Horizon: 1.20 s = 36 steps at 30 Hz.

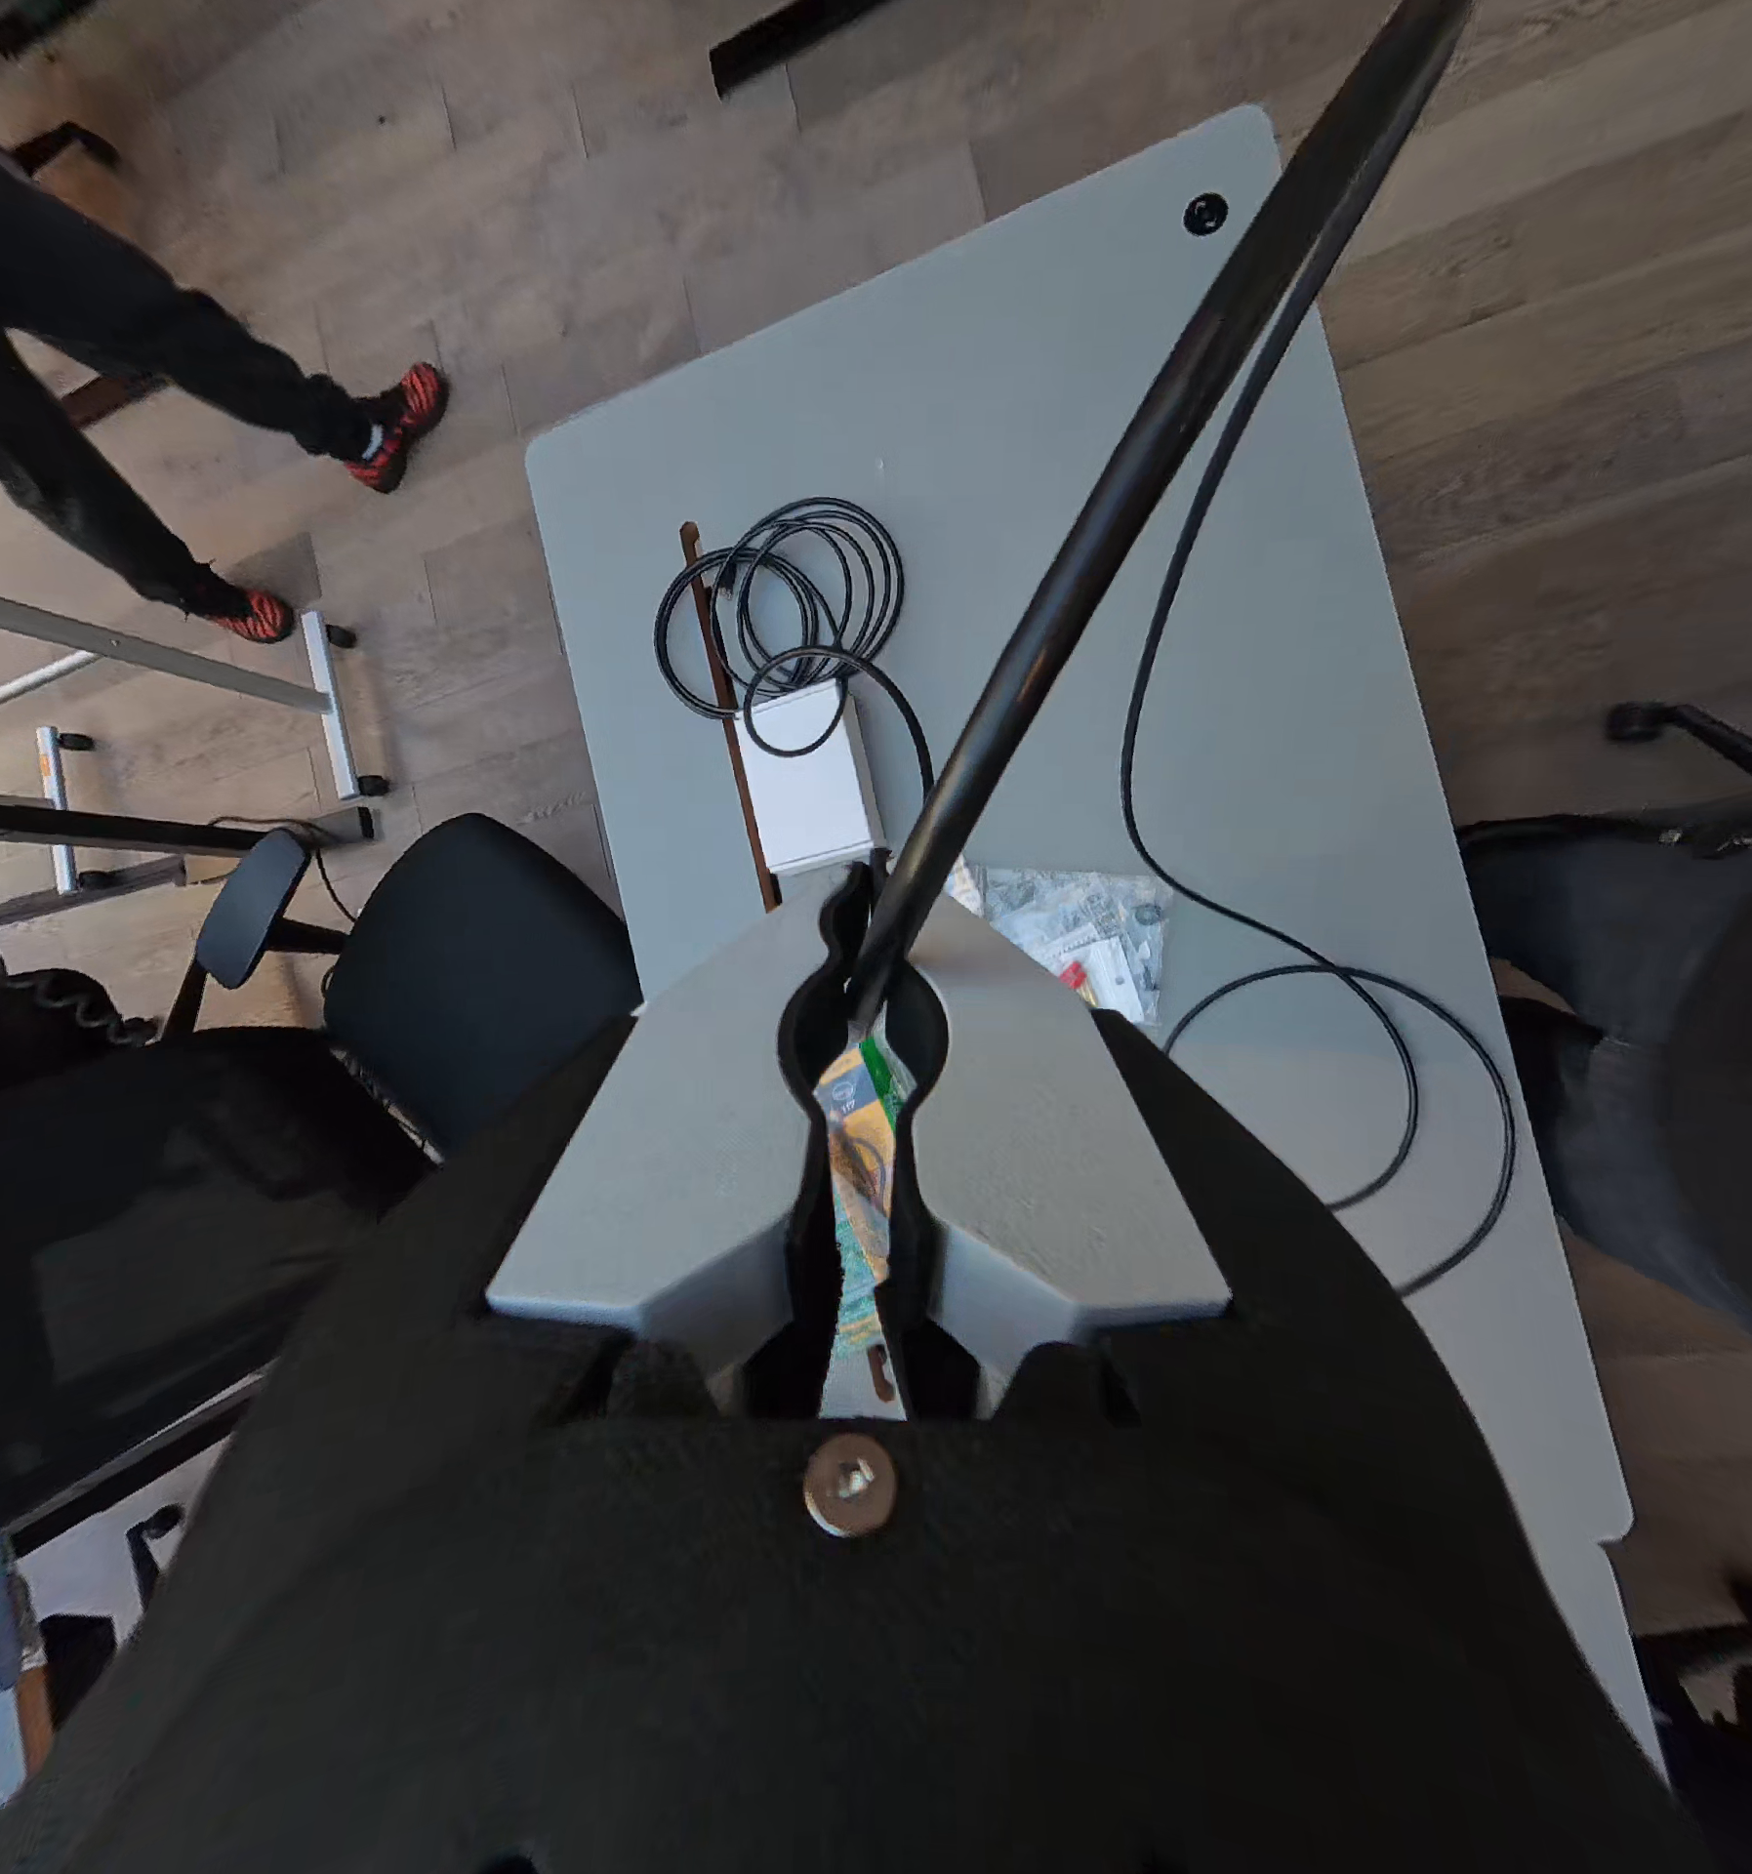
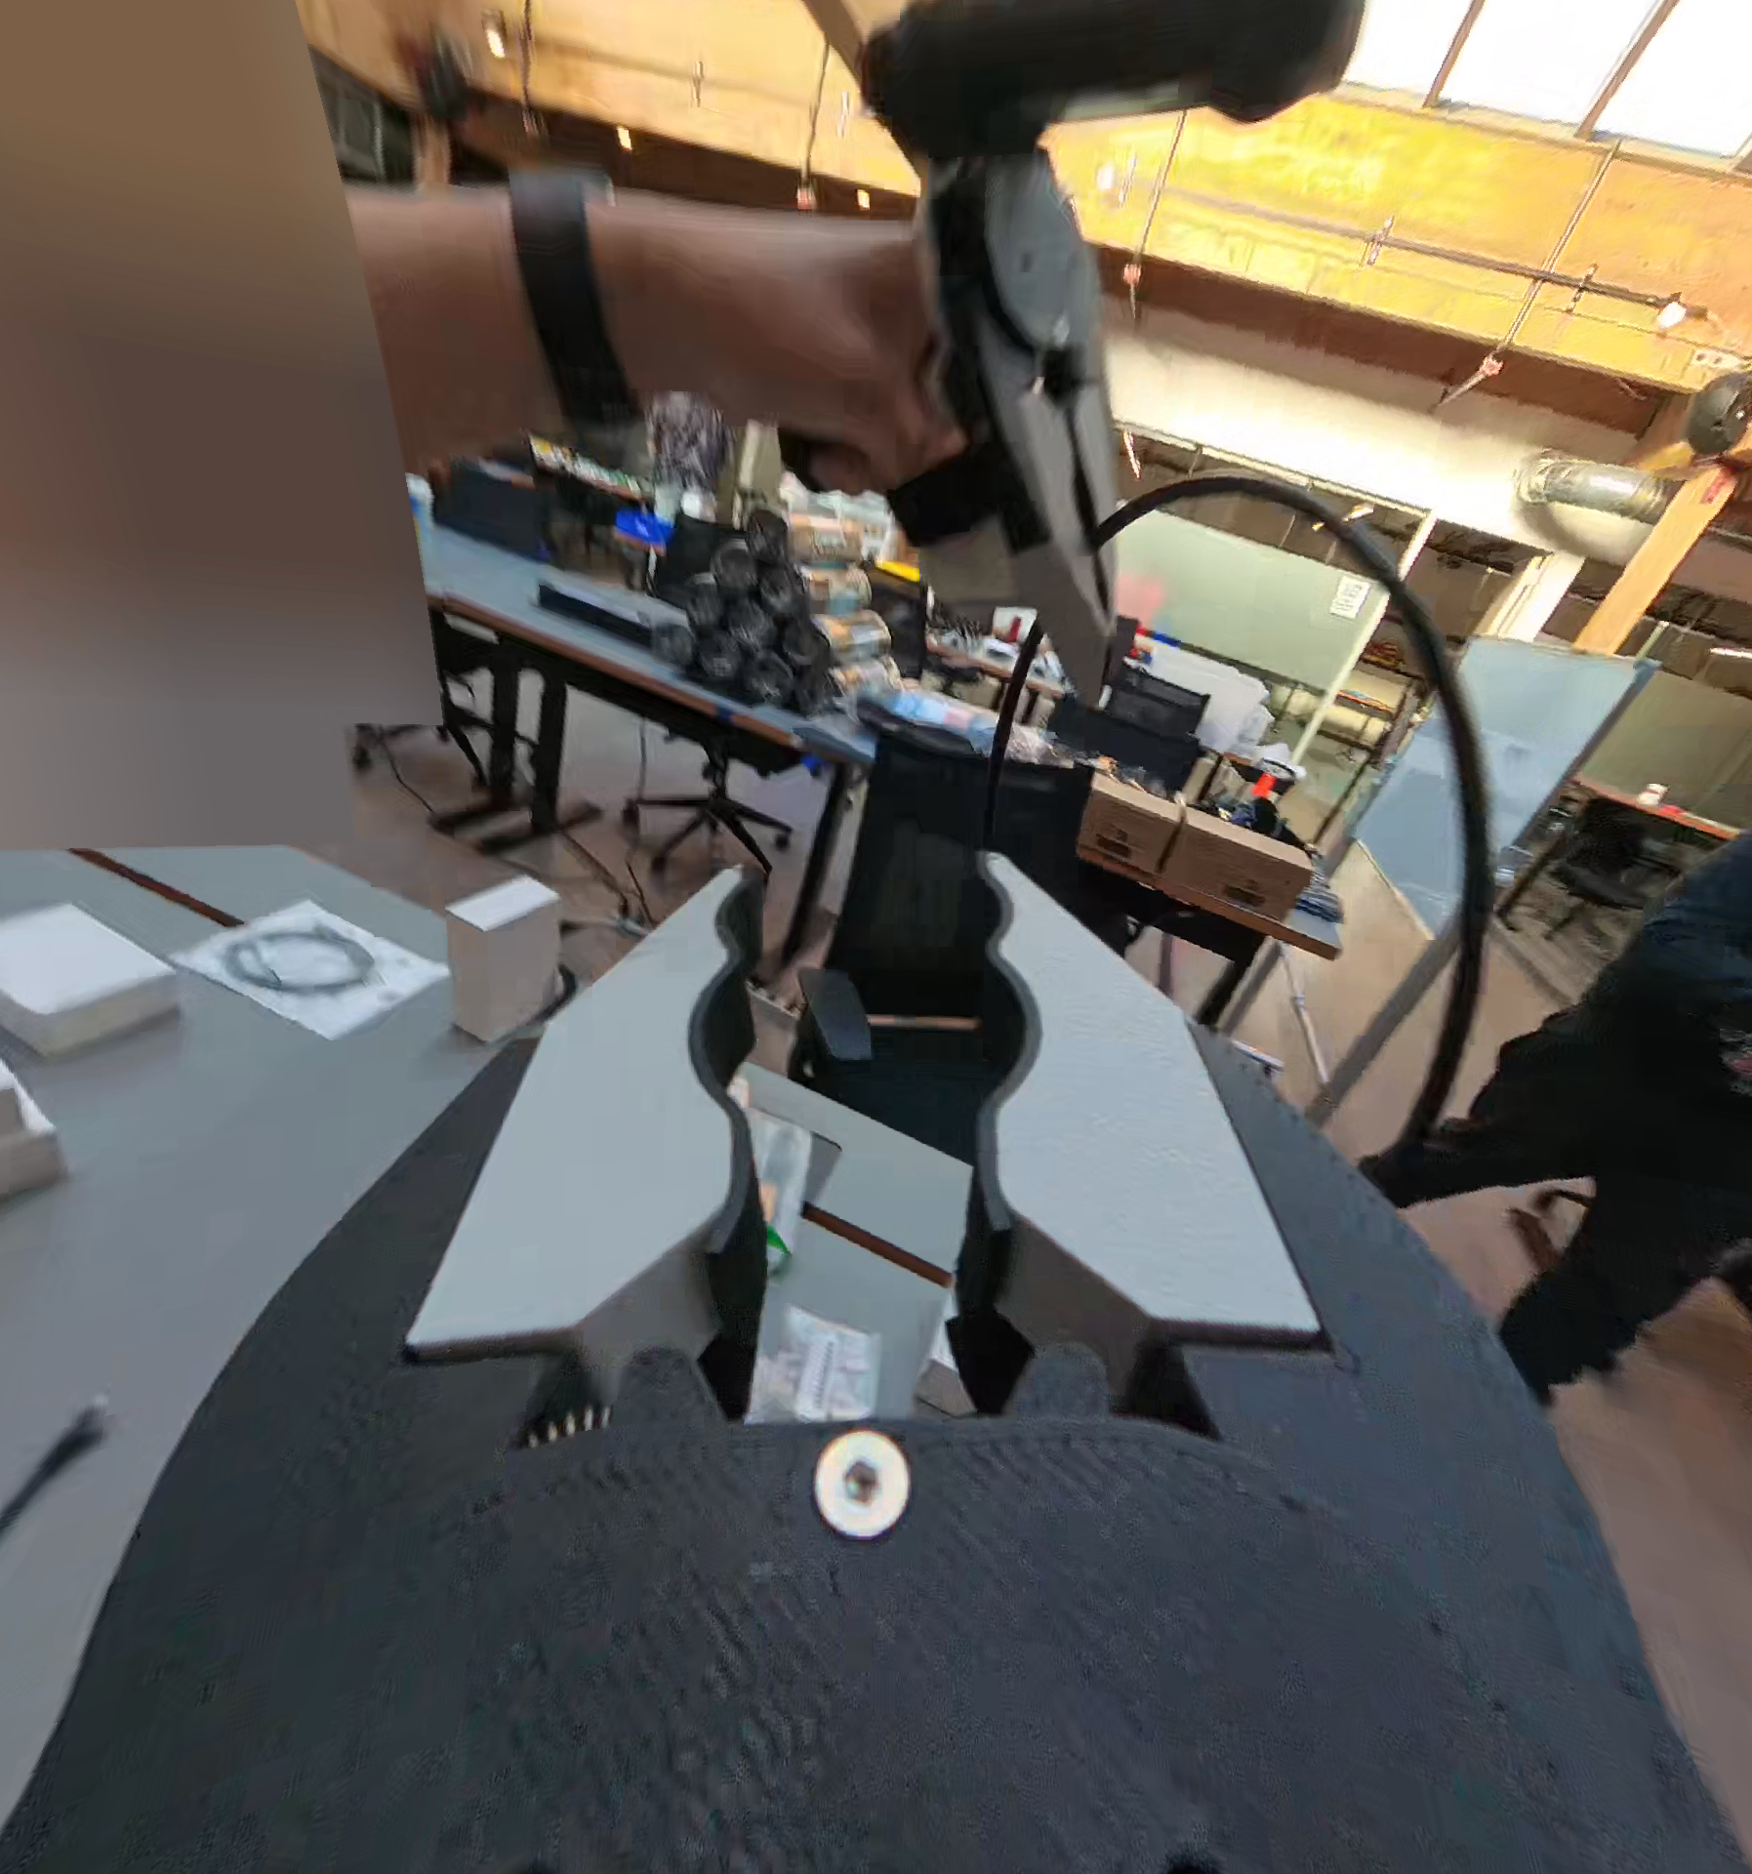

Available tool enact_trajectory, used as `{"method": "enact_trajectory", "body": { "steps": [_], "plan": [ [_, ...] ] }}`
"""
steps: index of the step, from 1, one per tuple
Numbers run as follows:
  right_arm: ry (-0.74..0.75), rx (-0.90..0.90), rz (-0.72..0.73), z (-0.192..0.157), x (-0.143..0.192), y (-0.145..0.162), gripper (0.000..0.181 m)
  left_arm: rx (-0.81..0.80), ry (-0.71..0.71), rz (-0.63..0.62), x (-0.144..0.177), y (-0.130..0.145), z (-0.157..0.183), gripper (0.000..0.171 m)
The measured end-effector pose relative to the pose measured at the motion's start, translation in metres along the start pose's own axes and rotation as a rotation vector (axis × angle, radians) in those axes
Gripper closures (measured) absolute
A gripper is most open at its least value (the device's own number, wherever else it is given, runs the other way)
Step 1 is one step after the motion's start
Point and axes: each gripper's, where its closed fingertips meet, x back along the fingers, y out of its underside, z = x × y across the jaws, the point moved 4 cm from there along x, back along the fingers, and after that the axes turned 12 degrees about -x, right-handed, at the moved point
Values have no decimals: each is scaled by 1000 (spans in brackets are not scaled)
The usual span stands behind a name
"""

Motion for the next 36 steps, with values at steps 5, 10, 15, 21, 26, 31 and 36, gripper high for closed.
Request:
{"method": "enact_trajectory", "body": {
  "steps": [5, 10, 15, 21, 26, 31, 36],
  "plan": [
    [235, 142, -323, 38, -114, 72, 124, -12, -1, -84, 20, -25, -2, 171],
    [403, 218, -438, 90, -149, 118, 177, -8, 11, -54, 34, -42, 2, 171],
    [329, 145, -352, 87, -152, 97, 179, 55, -15, 95, 41, -54, -6, 170],
    [259, -123, -147, 112, -137, -2, 180, 195, -60, 489, 57, -36, -22, 113],
    [197, -331, -107, 157, -123, -77, 180, 284, -42, 711, -6, -1, -9, 122],
    [96, -483, -48, 159, -121, -136, 180, 222, -57, 656, -91, -31, 6, 105],
    [65, -544, -10, 156, -114, -160, 180, 240, -178, 783, -93, -83, -13, 132]
  ]
}}
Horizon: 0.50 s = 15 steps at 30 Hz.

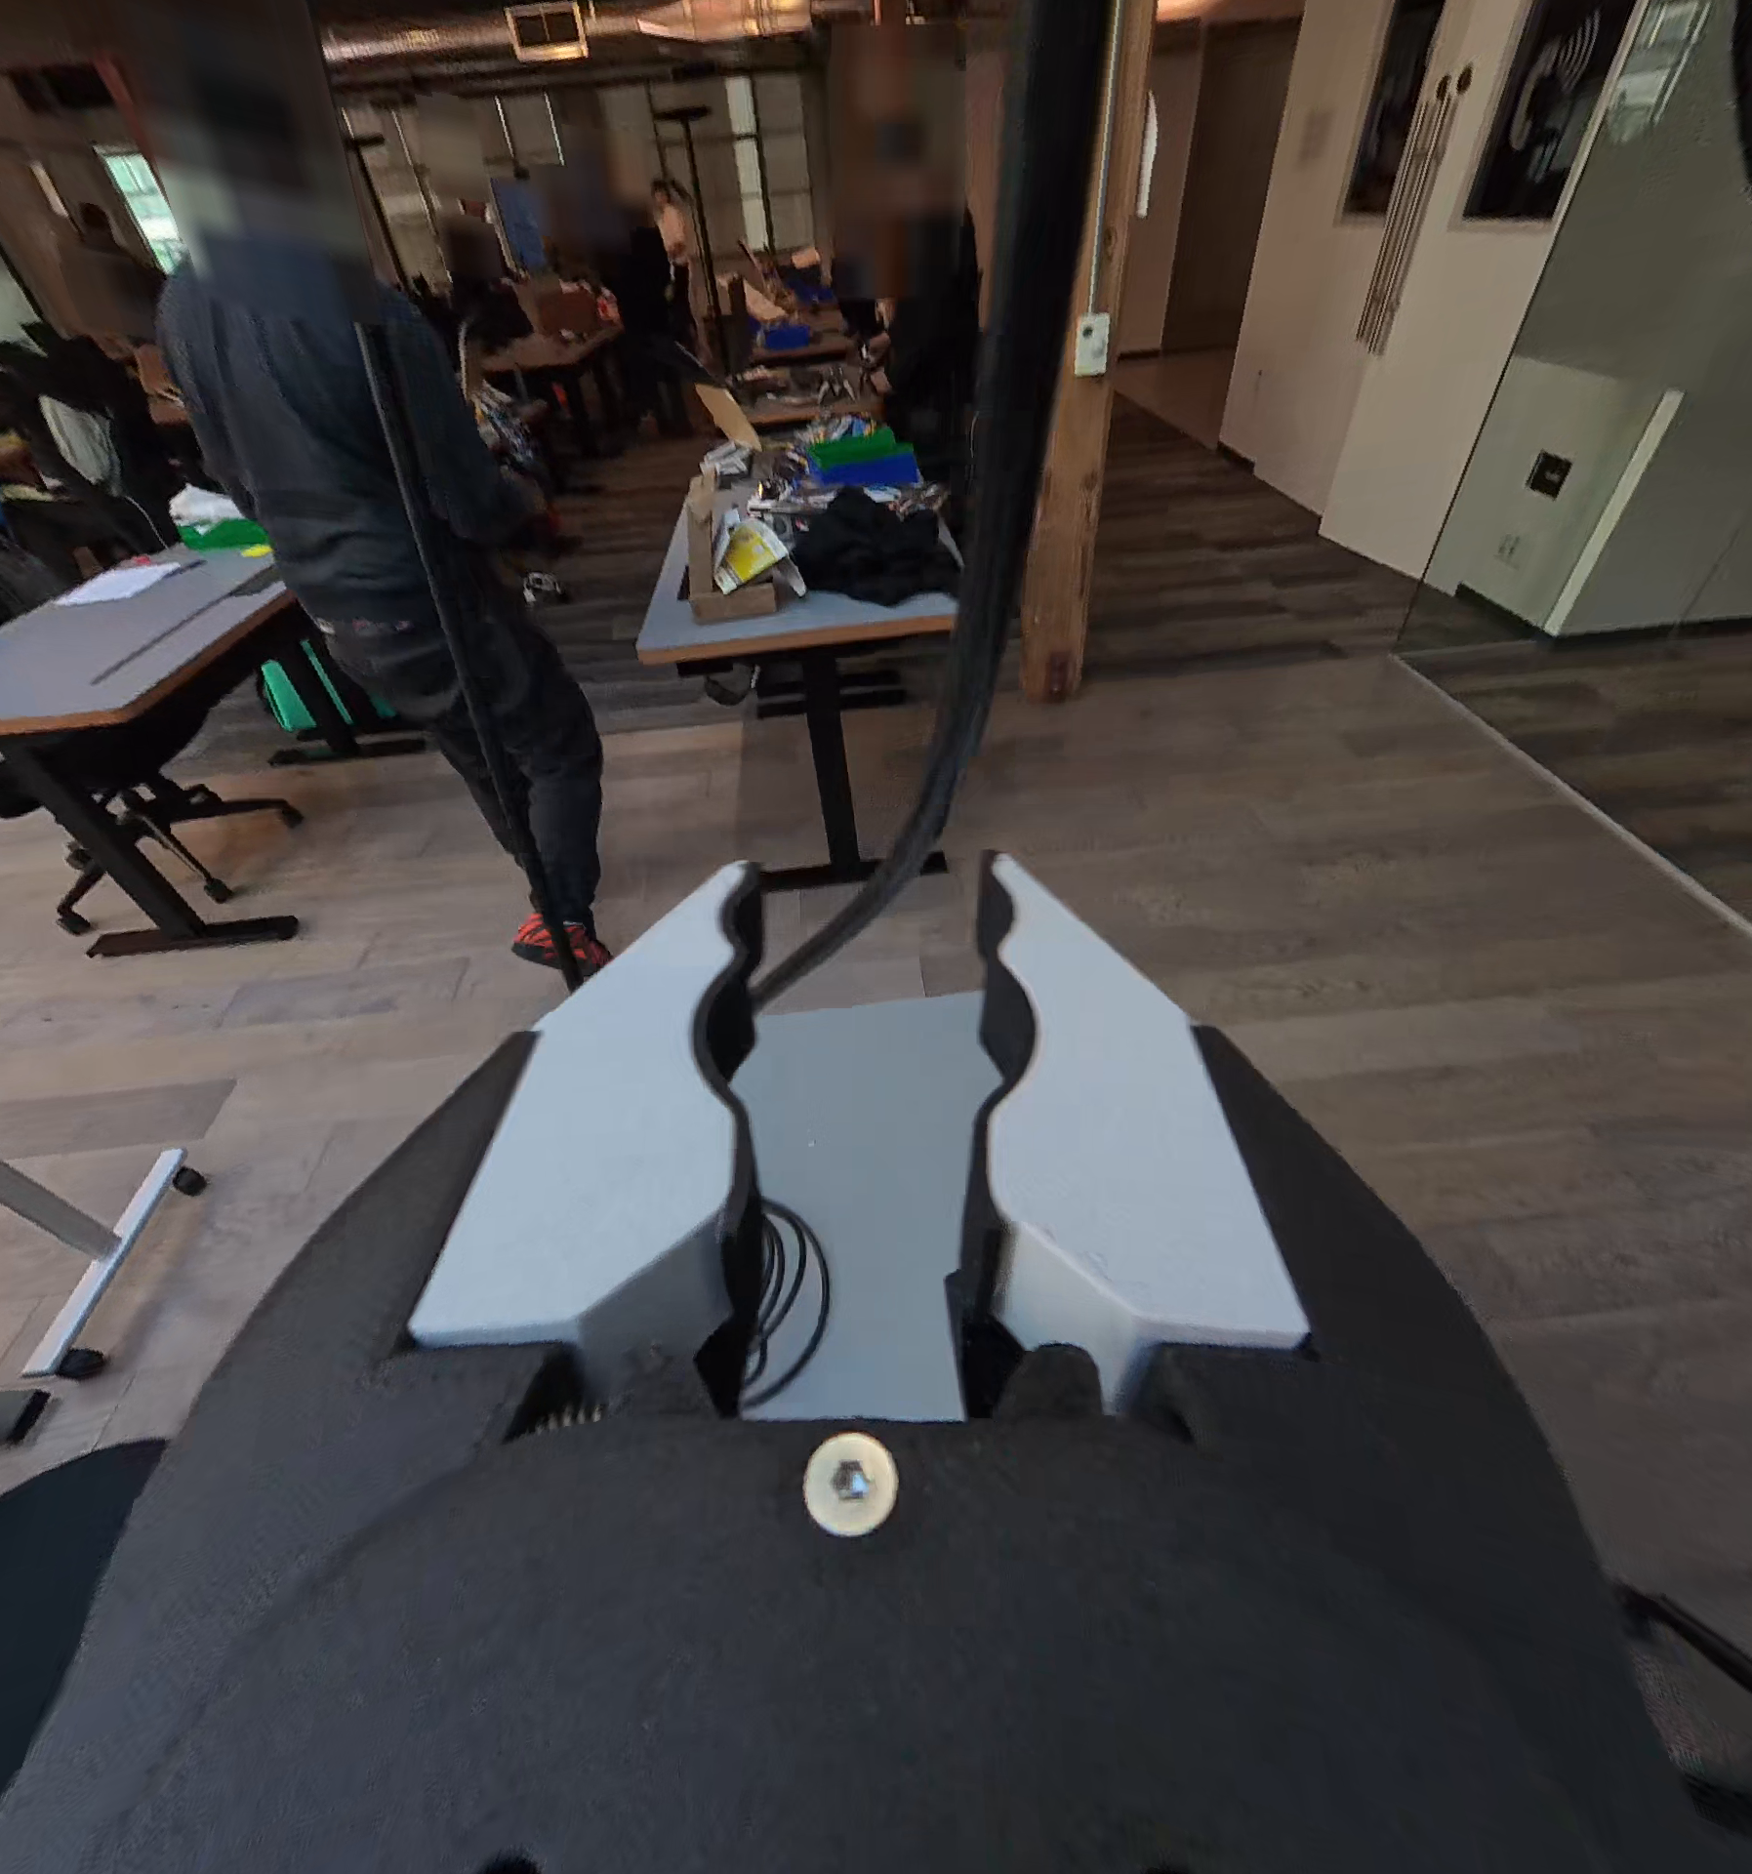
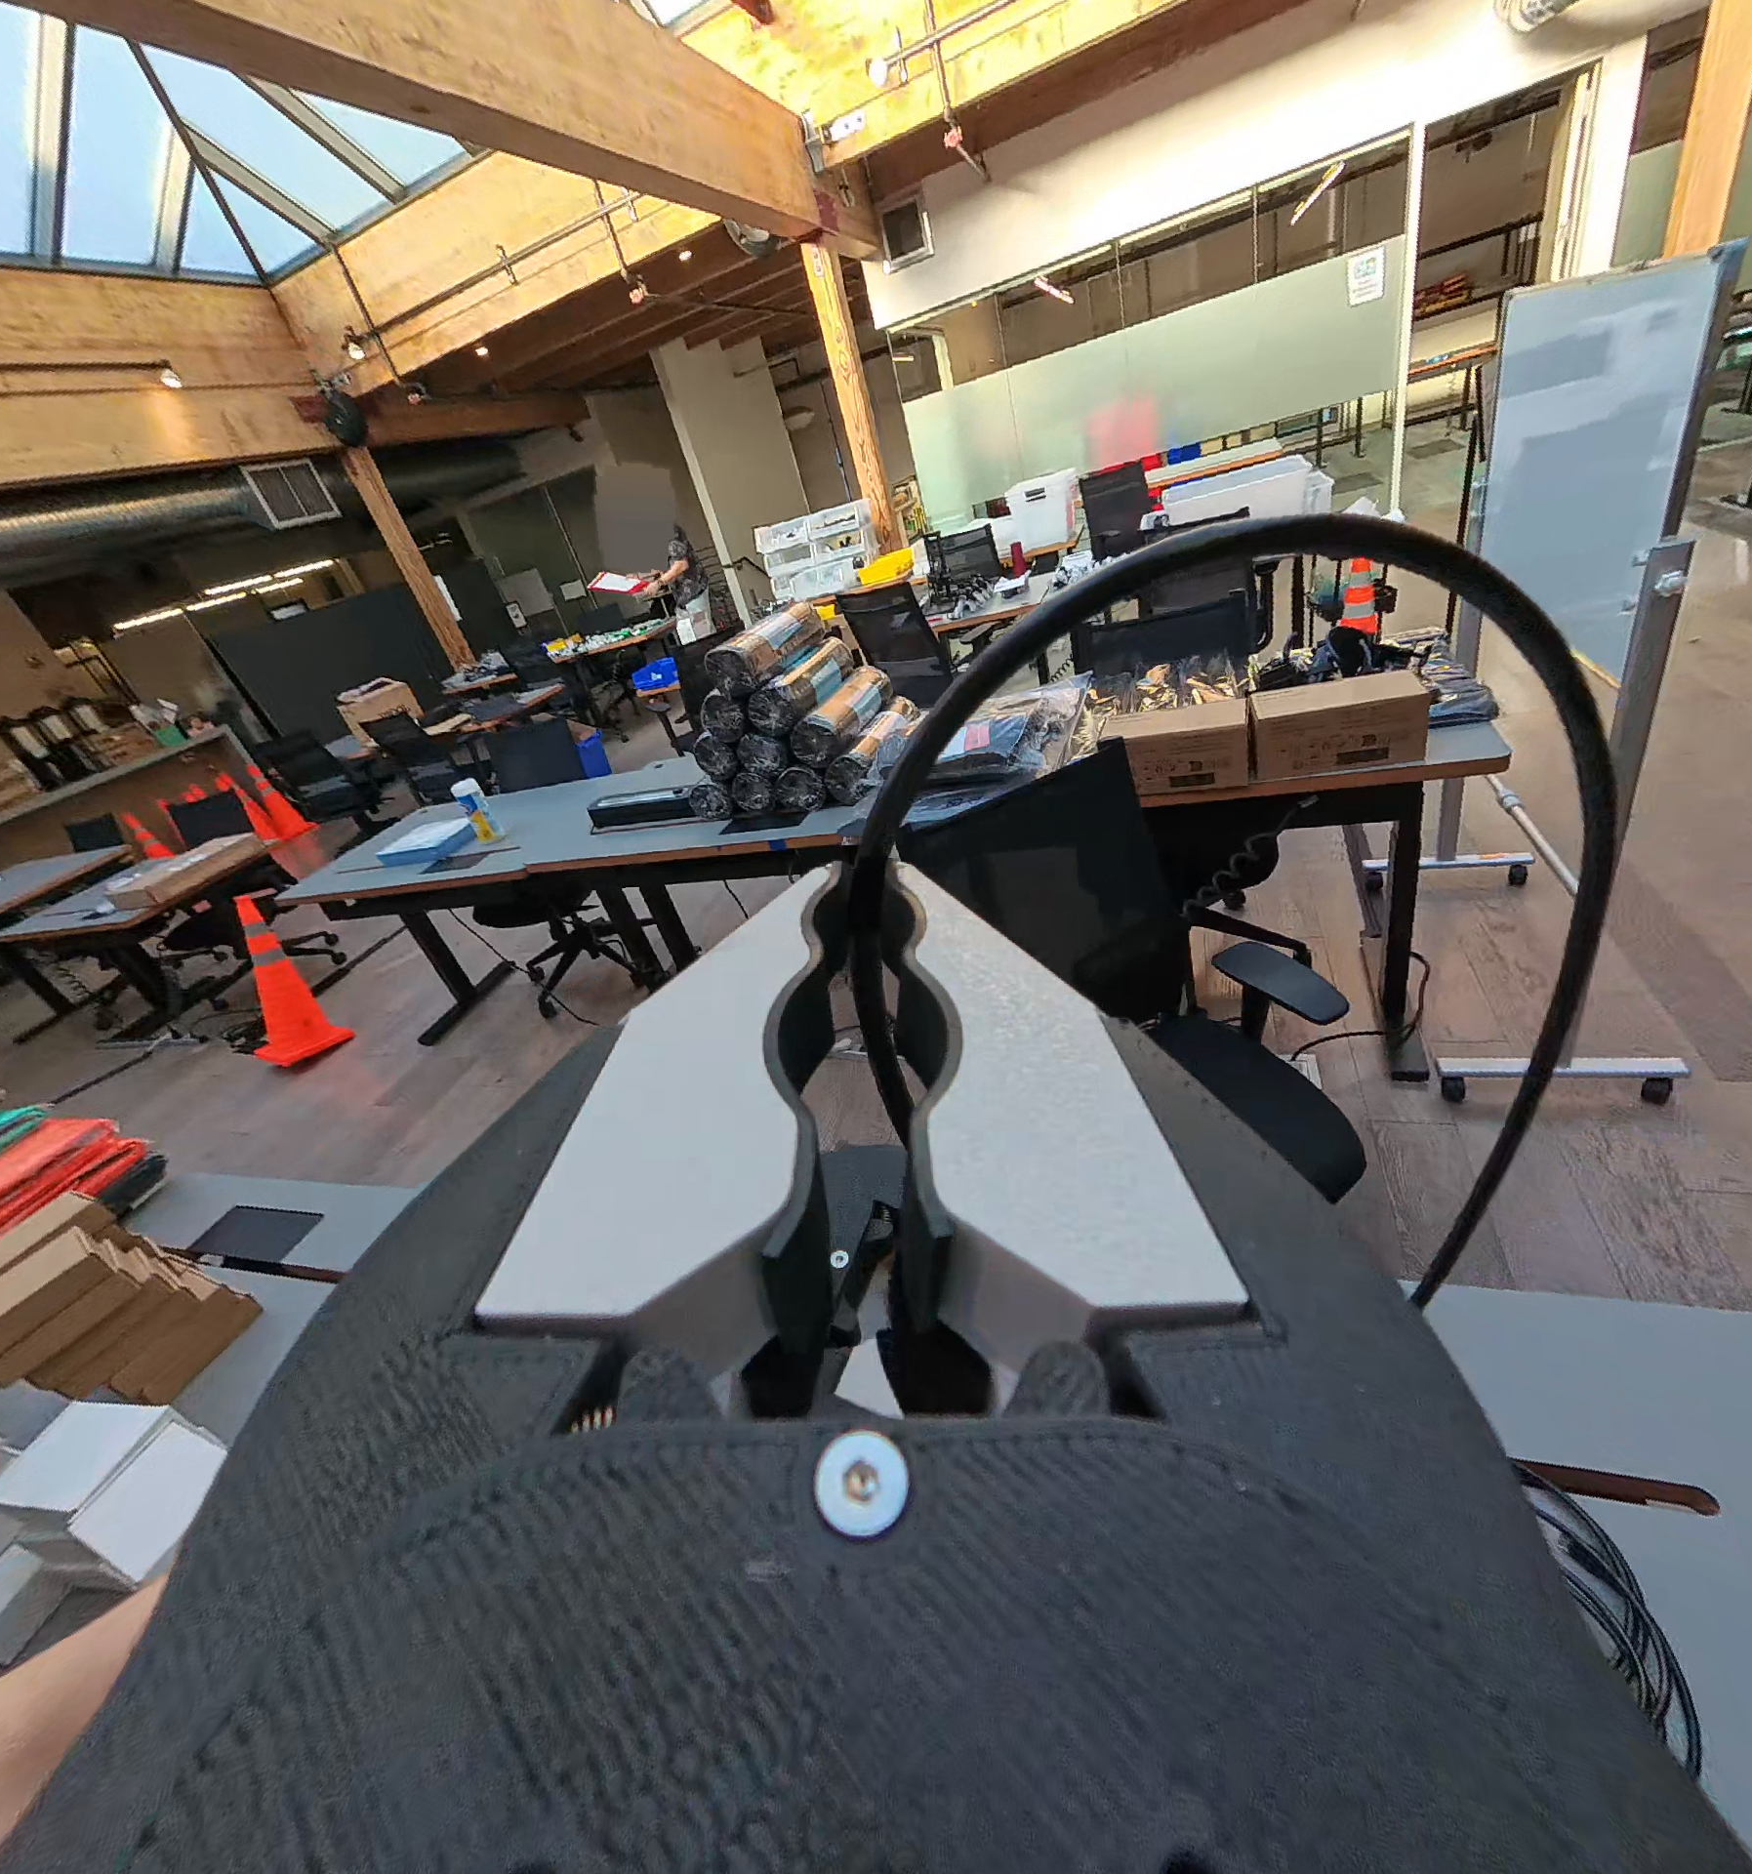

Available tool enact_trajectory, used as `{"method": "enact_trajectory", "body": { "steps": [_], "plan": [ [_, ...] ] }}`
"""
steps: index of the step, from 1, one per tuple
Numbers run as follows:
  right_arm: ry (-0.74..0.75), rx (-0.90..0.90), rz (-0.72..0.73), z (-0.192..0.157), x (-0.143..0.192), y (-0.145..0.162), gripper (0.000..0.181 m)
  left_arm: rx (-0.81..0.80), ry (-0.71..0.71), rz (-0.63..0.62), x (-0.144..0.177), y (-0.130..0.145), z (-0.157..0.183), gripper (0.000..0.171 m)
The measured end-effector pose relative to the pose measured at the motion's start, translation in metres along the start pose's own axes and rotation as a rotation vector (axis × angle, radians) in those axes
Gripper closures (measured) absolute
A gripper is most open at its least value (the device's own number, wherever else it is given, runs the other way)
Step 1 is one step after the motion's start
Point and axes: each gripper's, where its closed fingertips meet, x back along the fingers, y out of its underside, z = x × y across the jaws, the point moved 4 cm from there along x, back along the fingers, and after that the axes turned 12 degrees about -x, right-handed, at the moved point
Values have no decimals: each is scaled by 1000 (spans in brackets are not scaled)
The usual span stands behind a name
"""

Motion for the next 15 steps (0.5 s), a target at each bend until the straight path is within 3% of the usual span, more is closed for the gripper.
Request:
{"method": "enact_trajectory", "body": {
  "steps": [1, 4, 8, 11, 15],
  "plan": [
    [-1, -3, 14, 1, 4, -2, 180, -12, 4, 32, -2, -8, 0, 162],
    [18, 13, 75, 11, 22, -9, 178, -86, 32, -28, -9, -12, 0, 168],
    [66, 229, 186, 34, 62, 6, 171, -189, 58, -154, 7, -17, -5, 169],
    [71, 284, 132, 57, 69, 65, 159, -133, 86, -155, 30, -50, -19, 169],
    [167, 173, -28, 112, 32, 159, 131, -96, 113, -201, 55, -103, -35, 168]
  ]
}}
